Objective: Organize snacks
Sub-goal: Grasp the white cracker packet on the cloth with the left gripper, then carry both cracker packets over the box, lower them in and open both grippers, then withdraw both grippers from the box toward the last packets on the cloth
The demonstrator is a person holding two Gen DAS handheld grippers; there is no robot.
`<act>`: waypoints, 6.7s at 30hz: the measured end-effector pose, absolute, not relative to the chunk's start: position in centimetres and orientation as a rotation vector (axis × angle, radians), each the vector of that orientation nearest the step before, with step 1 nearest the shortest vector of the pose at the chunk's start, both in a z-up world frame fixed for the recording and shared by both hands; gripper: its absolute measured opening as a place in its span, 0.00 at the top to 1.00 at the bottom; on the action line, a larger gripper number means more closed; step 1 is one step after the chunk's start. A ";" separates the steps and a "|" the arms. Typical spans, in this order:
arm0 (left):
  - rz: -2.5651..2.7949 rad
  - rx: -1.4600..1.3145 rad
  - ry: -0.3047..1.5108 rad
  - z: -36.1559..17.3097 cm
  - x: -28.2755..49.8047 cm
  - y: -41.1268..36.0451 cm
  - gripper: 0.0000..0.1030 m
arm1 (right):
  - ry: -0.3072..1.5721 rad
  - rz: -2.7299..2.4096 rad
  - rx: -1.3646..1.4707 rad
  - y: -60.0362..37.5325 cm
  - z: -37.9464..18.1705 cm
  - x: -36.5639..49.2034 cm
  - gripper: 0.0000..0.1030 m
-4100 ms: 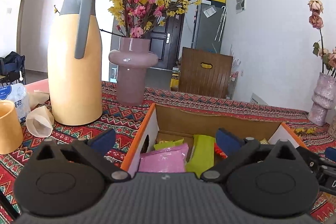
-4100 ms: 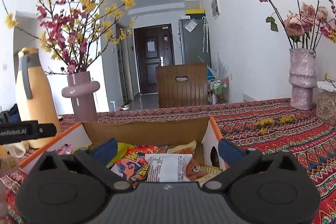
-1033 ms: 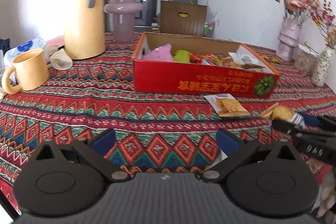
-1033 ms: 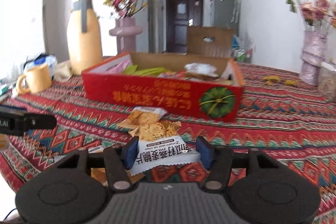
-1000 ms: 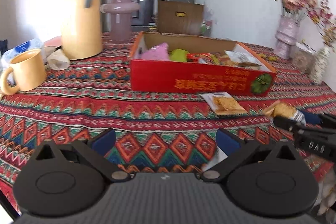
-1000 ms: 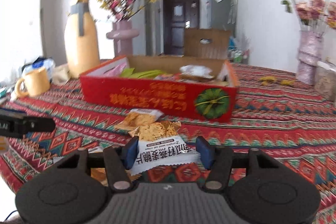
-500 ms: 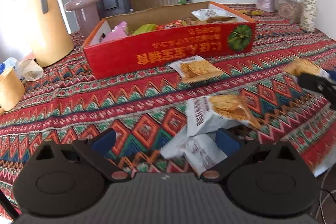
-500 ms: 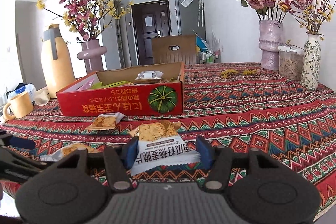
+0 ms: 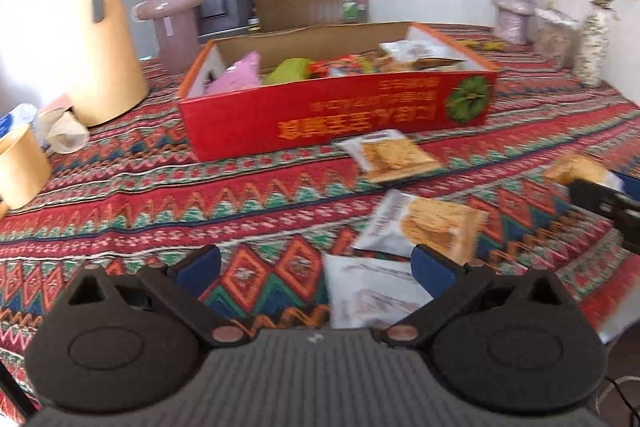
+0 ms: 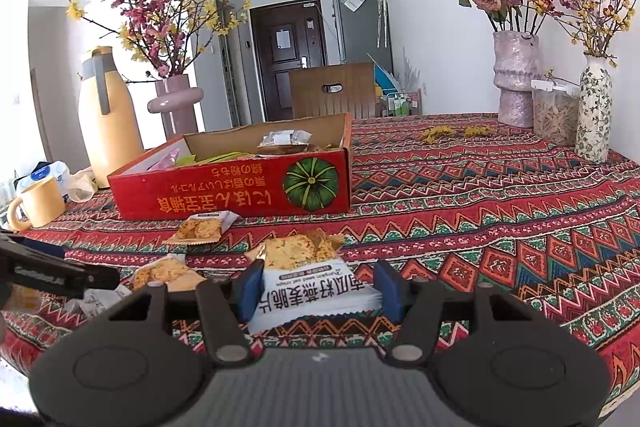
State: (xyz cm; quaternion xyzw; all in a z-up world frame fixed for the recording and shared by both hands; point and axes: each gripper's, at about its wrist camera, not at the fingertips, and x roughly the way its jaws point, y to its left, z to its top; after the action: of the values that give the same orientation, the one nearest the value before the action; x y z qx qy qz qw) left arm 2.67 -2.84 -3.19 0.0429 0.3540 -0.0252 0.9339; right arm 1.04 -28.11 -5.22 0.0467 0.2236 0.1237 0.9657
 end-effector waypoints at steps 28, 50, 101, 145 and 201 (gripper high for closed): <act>-0.116 0.109 0.738 -4.3 1.4 -3.9 0.37 | 0.459 0.247 0.102 -28.1 -5.5 0.9 0.44; -0.108 0.130 0.697 -3.9 0.4 -2.3 0.01 | 0.455 0.256 0.090 -27.7 -5.5 0.8 0.44; -0.195 0.075 0.612 -5.1 -2.1 1.3 0.55 | 0.474 0.276 0.074 -26.9 -5.9 0.8 0.44; -0.042 -0.042 0.346 4.4 11.2 0.4 0.75 | 0.291 0.317 0.024 -21.8 1.5 11.5 0.44; 0.043 -0.040 0.584 0.2 10.6 -2.6 0.00 | 0.297 0.230 0.133 -25.7 0.8 10.6 0.00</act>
State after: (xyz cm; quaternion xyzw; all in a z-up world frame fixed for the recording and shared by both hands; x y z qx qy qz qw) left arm 10.56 -2.60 0.23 -0.0197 0.2879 0.0213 0.9572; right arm 10.59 -25.75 0.80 0.0662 0.1476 0.1142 0.9802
